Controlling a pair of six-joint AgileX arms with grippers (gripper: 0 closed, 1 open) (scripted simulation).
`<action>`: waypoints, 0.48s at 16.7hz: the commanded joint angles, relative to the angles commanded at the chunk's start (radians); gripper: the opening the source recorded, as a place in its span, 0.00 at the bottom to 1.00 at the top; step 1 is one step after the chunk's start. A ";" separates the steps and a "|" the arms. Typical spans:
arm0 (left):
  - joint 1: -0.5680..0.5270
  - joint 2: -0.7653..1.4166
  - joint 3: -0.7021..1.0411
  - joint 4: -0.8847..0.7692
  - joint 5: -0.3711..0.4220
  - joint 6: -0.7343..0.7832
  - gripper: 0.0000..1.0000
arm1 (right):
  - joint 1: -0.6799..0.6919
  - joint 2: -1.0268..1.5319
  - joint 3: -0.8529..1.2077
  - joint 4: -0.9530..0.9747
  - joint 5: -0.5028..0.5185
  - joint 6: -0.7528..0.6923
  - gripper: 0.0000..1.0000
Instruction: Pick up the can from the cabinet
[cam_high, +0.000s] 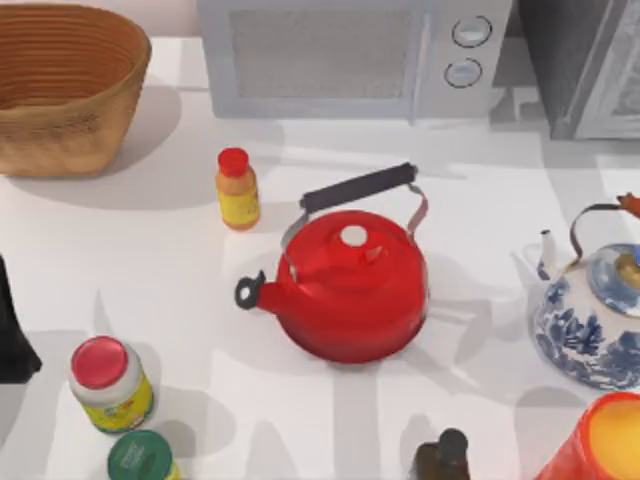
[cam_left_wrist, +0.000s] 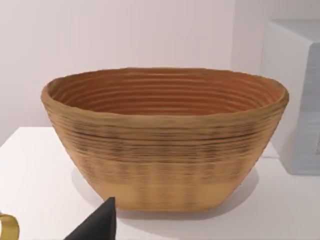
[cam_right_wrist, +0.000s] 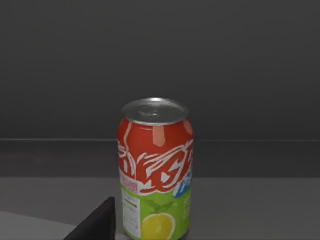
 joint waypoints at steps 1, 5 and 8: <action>0.000 0.000 0.000 0.000 0.000 0.000 1.00 | 0.000 0.000 0.000 0.000 0.000 0.000 1.00; 0.000 0.000 0.000 0.000 0.000 0.000 1.00 | 0.005 0.002 -0.009 0.017 0.011 0.000 1.00; 0.000 0.000 0.000 0.000 0.000 0.000 1.00 | 0.052 0.032 -0.044 0.084 0.062 -0.002 1.00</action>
